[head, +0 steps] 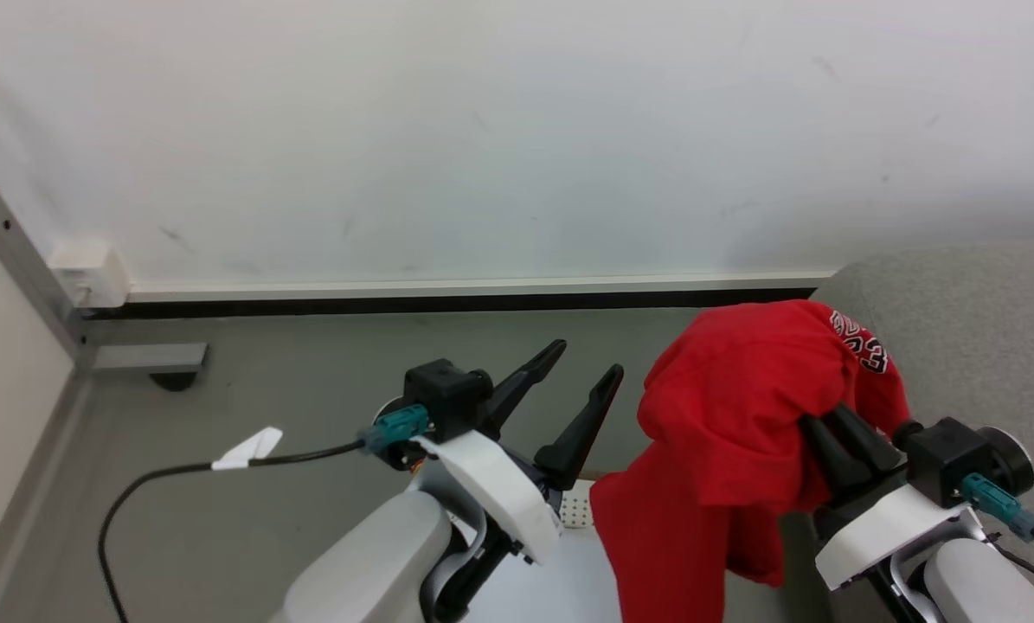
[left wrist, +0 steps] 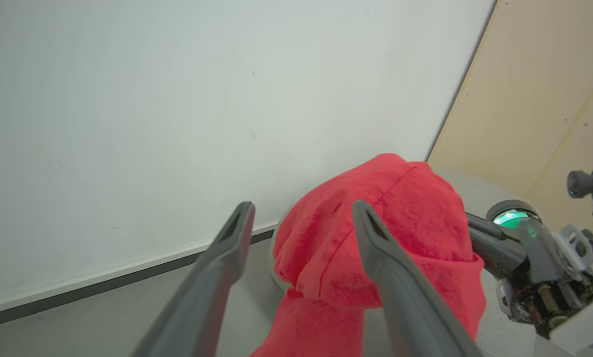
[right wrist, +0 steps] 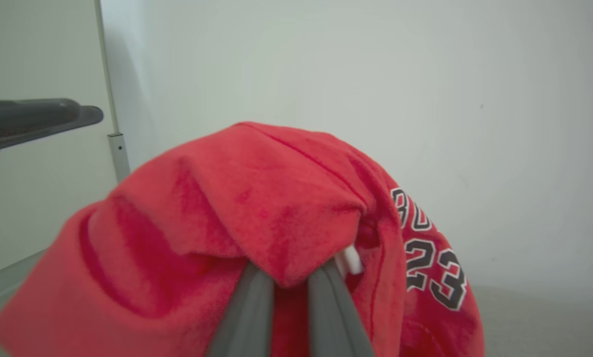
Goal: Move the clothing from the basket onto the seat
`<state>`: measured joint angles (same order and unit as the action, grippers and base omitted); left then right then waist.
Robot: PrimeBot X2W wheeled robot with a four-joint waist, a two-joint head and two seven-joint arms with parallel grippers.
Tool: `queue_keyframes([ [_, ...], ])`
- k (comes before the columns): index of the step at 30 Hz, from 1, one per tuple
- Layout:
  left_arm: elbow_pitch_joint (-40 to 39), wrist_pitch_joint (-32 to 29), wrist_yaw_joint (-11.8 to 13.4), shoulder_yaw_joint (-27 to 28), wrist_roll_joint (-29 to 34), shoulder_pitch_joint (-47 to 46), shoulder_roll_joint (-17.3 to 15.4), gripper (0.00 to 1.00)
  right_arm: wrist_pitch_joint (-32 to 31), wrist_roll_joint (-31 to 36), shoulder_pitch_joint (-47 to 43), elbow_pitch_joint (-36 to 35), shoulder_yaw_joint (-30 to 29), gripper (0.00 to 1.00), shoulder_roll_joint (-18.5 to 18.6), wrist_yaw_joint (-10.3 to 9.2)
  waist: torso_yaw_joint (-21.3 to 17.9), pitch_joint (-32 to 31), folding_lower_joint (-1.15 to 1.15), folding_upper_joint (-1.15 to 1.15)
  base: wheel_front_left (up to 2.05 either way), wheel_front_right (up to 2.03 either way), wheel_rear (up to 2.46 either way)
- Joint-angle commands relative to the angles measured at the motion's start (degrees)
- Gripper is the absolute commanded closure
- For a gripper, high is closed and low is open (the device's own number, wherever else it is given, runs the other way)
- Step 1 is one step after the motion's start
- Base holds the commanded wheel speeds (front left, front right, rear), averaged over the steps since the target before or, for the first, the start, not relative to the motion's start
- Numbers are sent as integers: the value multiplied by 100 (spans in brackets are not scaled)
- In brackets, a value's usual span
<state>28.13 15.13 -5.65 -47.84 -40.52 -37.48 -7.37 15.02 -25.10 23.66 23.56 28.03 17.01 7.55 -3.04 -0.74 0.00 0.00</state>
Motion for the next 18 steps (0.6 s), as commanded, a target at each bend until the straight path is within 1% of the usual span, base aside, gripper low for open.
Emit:
queue_keyframes([
  [1,-87,1,26,54,73,149,-62,0,22,35,-98,-70,-87,100,75,-12,-203,28,0,0,0,0,0],
  [4,-433,2,48,244,308,372,-144,0,22,166,-203,-271,-307,100,114,-12,-487,64,0,0,0,0,0],
  [8,-797,2,2,370,544,631,-175,0,22,302,-358,-528,-644,100,198,-12,-864,100,0,0,0,0,0],
  [10,-949,1,-15,435,674,729,-184,0,22,350,-436,-689,-763,100,175,-12,-1067,123,0,0,0,0,0],
  [18,-1120,3,-97,583,1057,1024,-131,0,21,466,-889,-1188,-1160,100,81,-12,-1697,159,0,0,0,0,0],
])
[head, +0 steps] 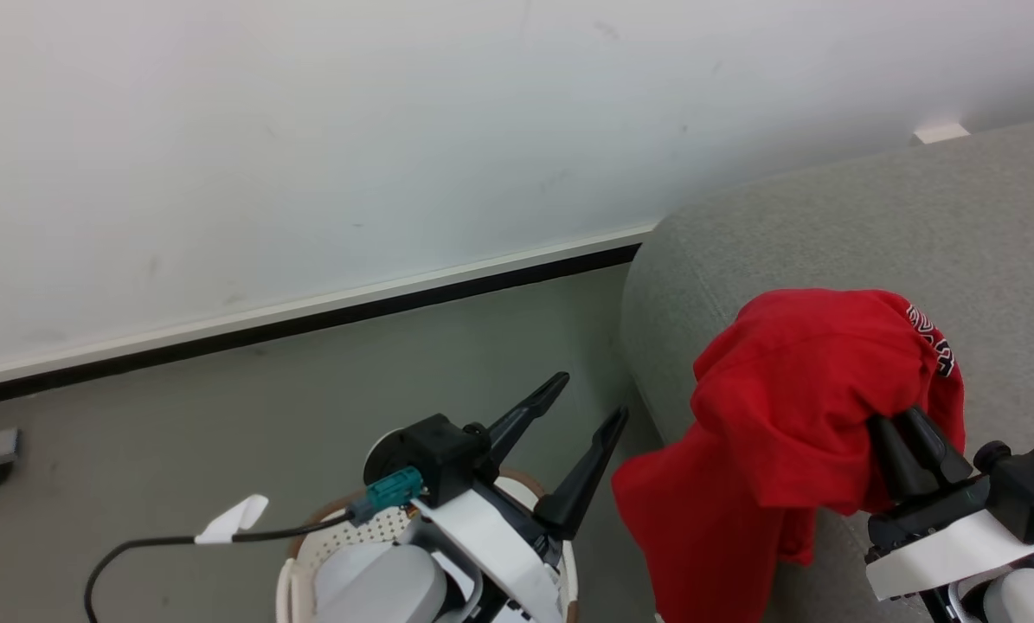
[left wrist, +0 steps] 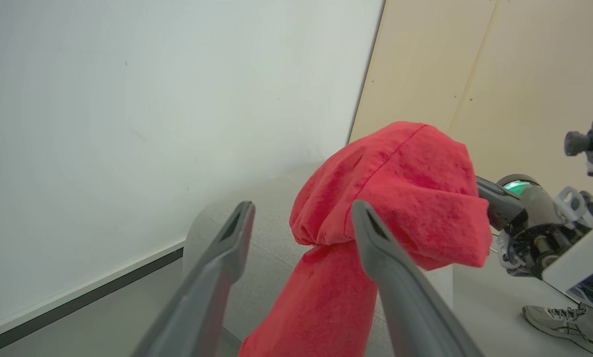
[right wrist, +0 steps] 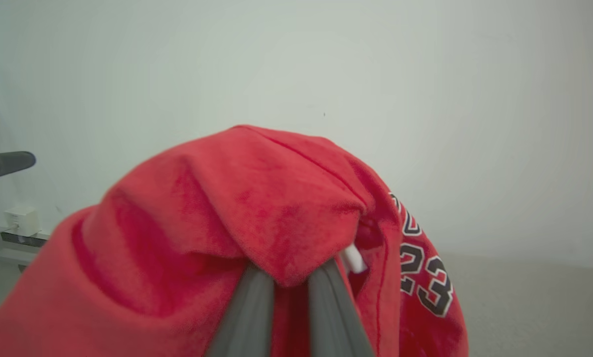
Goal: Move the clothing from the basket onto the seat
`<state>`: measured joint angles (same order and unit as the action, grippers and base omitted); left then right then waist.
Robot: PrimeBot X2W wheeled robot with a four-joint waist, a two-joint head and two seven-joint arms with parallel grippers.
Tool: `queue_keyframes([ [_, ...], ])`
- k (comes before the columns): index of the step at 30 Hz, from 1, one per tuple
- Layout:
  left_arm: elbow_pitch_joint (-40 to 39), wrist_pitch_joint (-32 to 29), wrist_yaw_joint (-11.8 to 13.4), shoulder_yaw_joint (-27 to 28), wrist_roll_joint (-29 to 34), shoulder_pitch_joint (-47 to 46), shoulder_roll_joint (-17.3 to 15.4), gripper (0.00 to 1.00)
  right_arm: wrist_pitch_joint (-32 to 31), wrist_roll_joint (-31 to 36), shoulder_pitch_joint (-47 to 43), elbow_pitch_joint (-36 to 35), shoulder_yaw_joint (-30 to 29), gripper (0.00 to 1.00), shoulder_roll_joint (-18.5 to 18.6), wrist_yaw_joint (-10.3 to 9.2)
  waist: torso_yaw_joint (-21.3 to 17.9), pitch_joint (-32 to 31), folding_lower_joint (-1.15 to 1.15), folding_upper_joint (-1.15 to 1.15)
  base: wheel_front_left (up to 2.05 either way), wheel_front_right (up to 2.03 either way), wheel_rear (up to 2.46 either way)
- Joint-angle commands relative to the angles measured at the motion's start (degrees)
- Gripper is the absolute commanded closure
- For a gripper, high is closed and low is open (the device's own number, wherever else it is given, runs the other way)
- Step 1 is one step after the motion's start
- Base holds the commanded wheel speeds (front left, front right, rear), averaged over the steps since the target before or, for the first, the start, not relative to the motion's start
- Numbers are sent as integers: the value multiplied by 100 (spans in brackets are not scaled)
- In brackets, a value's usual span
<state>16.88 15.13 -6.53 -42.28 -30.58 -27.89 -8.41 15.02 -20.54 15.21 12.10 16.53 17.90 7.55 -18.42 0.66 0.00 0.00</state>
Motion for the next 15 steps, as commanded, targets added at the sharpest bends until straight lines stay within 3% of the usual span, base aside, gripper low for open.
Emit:
queue_keyframes([
  [1,8,3,-21,36,71,88,-15,0,21,-60,-101,-91,-54,100,-55,-12,-222,20,0,0,0,0,0],
  [9,30,2,-62,157,299,308,69,0,21,-138,-269,-381,-125,100,-106,-12,-627,36,0,0,0,0,0],
  [15,61,2,-90,181,399,354,112,0,22,-168,-119,-433,-111,100,-90,-12,-699,69,0,0,0,0,0],
])
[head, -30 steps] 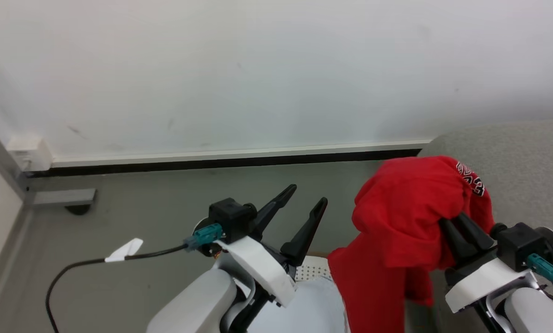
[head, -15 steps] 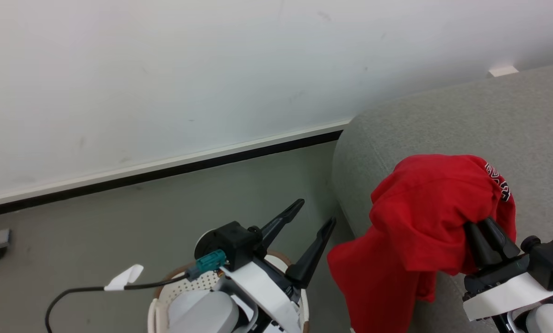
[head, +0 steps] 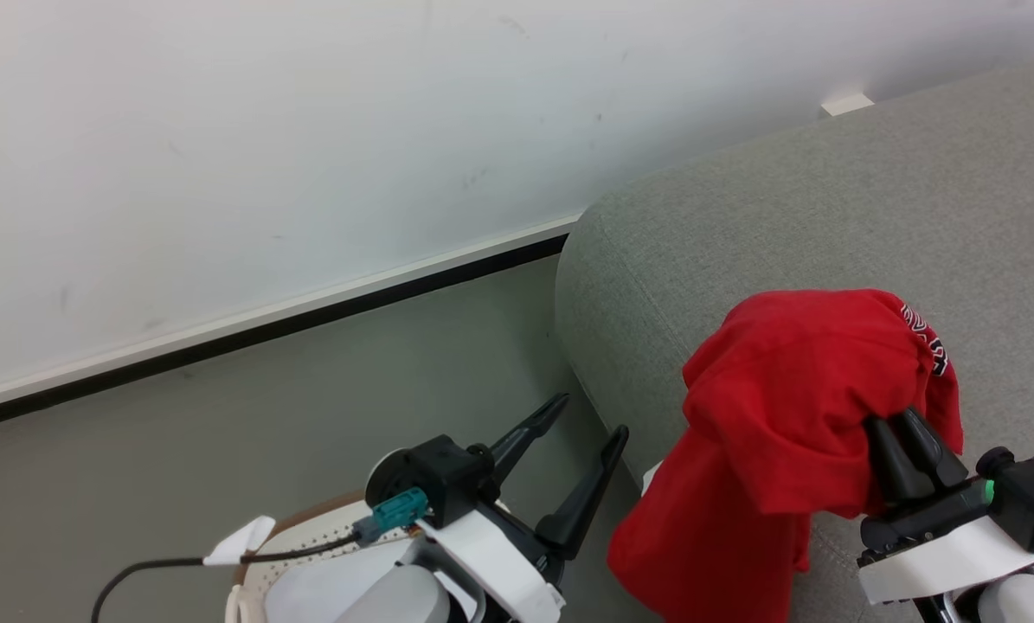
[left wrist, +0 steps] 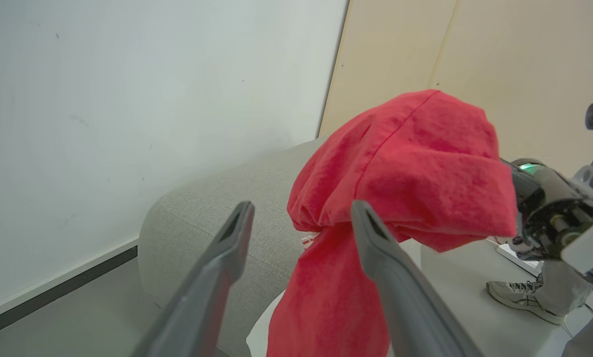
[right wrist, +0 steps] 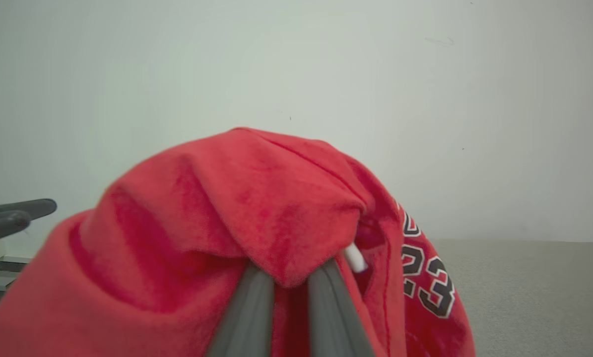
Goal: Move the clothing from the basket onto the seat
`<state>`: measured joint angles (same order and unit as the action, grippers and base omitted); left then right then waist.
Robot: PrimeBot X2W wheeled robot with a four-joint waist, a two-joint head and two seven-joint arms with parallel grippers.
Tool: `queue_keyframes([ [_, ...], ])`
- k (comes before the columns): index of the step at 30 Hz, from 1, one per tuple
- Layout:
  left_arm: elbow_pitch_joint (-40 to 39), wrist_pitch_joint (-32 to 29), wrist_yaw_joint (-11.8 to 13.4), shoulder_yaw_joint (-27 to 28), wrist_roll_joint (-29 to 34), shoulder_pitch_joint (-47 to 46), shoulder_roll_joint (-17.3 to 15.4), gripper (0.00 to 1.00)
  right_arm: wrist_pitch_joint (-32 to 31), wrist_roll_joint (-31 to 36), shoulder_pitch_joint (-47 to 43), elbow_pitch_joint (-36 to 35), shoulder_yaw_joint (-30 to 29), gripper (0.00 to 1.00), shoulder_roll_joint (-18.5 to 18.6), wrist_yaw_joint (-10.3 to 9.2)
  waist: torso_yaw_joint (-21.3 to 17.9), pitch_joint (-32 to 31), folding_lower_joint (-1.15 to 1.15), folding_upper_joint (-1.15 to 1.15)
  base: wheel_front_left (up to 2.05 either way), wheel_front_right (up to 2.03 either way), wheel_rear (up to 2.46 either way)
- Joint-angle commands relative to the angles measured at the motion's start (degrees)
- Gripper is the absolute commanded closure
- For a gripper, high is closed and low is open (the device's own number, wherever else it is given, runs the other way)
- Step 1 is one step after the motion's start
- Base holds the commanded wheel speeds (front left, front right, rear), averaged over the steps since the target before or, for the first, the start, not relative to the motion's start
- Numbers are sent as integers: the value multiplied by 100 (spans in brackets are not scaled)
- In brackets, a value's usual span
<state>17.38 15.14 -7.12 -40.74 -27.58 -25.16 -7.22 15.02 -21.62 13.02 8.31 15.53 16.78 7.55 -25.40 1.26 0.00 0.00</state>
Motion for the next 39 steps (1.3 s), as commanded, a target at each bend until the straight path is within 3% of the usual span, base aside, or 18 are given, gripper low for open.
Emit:
queue_keyframes([
  [1,15,1,-34,24,105,73,-2,0,22,-123,162,-67,9,100,-3,-12,-4,28,0,0,0,0,0],
  [10,3,1,-35,-133,136,-216,-198,0,18,-278,1280,110,148,100,394,-12,169,564,0,0,0,0,0],
  [21,-348,-137,-28,-185,170,-686,-724,0,-289,-800,3229,212,-382,100,1189,-12,501,1684,0,0,0,0,0],
  [29,-791,-261,-29,-292,252,-1049,-991,0,-678,-1136,4591,701,-1046,100,2160,-12,786,2545,0,0,0,0,0],
  [35,-943,-339,-29,-345,273,-1223,-1094,0,-668,-976,5015,1344,-1479,100,2772,-12,1000,2976,0,0,0,0,0],
  [39,-991,-355,-29,-353,264,-1252,-1155,0,-782,-874,4736,1935,-1411,100,2808,-12,1100,3213,0,0,0,0,0],
])
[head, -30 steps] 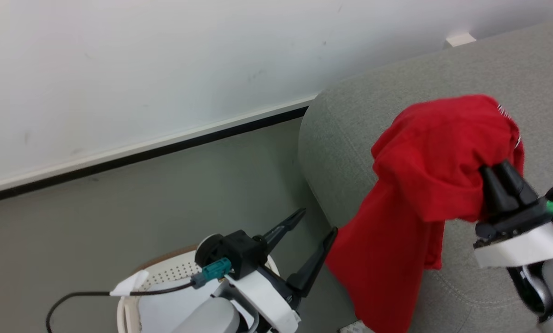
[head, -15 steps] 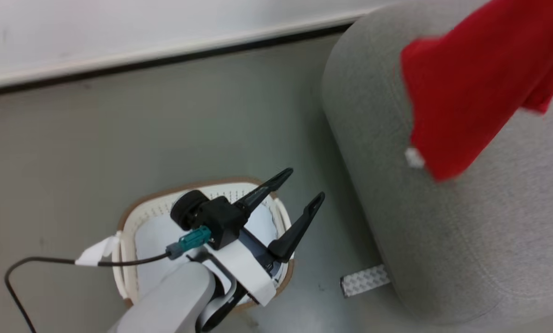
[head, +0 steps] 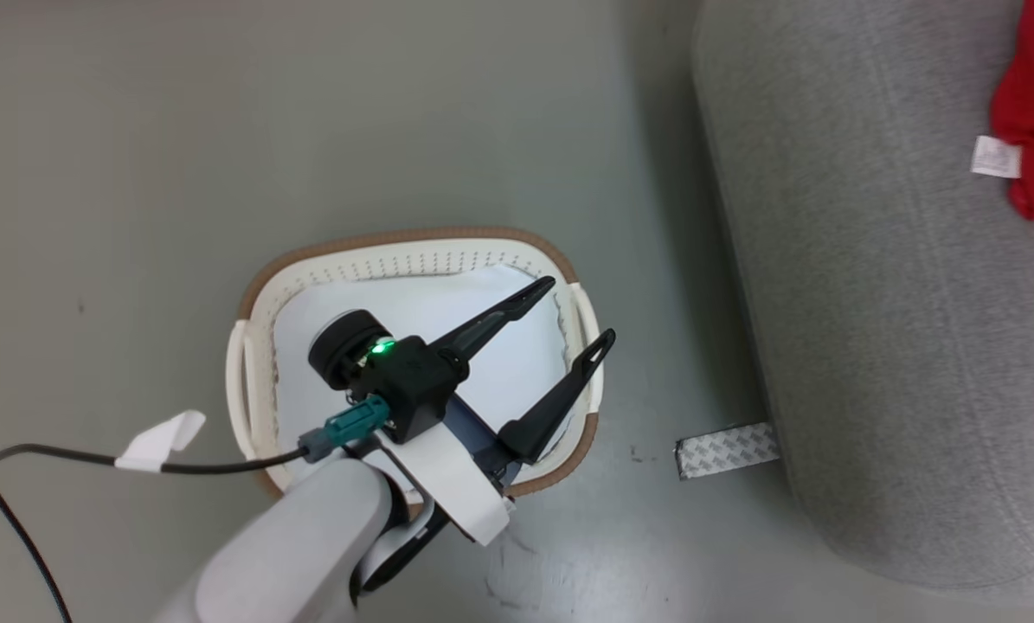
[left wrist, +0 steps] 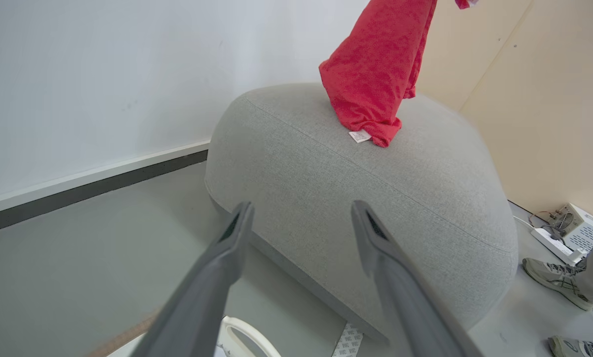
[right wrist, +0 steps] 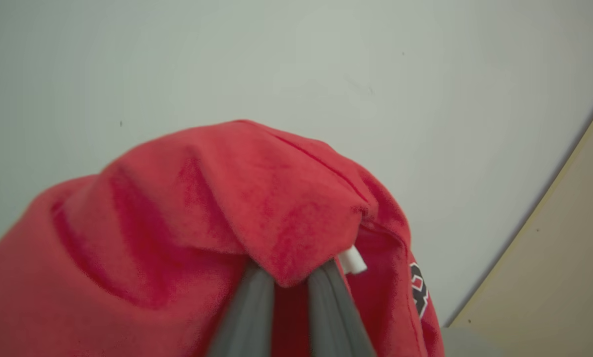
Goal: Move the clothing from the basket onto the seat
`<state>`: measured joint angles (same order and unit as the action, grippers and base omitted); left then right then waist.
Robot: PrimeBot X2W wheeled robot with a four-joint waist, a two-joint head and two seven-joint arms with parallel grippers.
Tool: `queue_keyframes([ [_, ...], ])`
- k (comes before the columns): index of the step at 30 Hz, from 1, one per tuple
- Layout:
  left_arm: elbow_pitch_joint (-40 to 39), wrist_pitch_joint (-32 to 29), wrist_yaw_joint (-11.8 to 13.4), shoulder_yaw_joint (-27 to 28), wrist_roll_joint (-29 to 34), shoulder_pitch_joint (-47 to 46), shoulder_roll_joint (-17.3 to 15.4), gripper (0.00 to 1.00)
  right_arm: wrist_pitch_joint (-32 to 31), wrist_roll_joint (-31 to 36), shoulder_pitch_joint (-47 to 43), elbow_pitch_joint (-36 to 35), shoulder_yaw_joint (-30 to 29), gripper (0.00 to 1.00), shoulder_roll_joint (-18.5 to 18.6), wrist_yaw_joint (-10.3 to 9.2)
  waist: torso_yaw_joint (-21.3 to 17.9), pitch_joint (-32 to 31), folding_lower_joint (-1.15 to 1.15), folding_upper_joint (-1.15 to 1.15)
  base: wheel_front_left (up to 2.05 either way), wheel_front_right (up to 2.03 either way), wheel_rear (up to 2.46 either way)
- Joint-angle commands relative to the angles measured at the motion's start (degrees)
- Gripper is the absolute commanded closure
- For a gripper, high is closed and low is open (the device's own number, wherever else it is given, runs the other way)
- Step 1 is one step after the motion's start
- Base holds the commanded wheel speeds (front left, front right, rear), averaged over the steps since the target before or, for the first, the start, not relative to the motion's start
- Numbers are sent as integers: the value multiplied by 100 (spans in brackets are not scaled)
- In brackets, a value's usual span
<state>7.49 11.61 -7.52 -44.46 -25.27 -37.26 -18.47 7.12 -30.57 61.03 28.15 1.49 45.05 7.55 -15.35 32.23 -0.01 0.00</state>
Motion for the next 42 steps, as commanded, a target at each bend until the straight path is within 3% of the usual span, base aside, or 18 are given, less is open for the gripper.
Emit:
queue_keyframes([
  [1,-10,-5,11,27,29,-49,-49,0,11,-12,-135,127,25,100,-87,-12,107,168,1,0,0,0,0],
  [7,-63,35,32,20,55,-105,-97,0,117,85,-528,1315,296,100,-507,-12,210,368,1,0,0,0,0],
  [13,-32,107,60,36,-18,-66,-89,0,-186,261,-853,2507,1039,97,-998,-13,309,340,1,0,0,0,0],
  [15,8,121,72,41,-42,-30,-89,0,-271,210,-896,2688,1181,56,-1028,-13,316,275,1,0,0,0,0],
  [16,21,126,83,48,-54,-22,-88,0,-284,165,-895,2740,1208,0,-1009,-13,312,238,1,0,0,0,0],
  [20,88,186,101,59,-105,64,-43,0,-389,-46,-918,2781,1422,0,-944,-13,261,10,1,0,0,0,0],
  [25,278,264,127,77,-202,225,51,0,-981,-354,-999,2622,1833,0,-874,-13,151,-488,1,0,0,0,0],
  [31,517,334,178,196,-322,552,190,0,-1852,-641,-1146,1969,2404,0,-413,-13,125,-1346,1,0,0,0,0],
  [37,622,353,348,643,-508,931,335,0,-1797,-817,-1349,859,2676,0,129,-13,246,-2133,1,0,0,0,0],
  [42,613,352,464,1157,-529,1248,367,0,-1531,-928,-1539,121,2636,0,241,-13,446,-2599,1,0,0,0,0],
])
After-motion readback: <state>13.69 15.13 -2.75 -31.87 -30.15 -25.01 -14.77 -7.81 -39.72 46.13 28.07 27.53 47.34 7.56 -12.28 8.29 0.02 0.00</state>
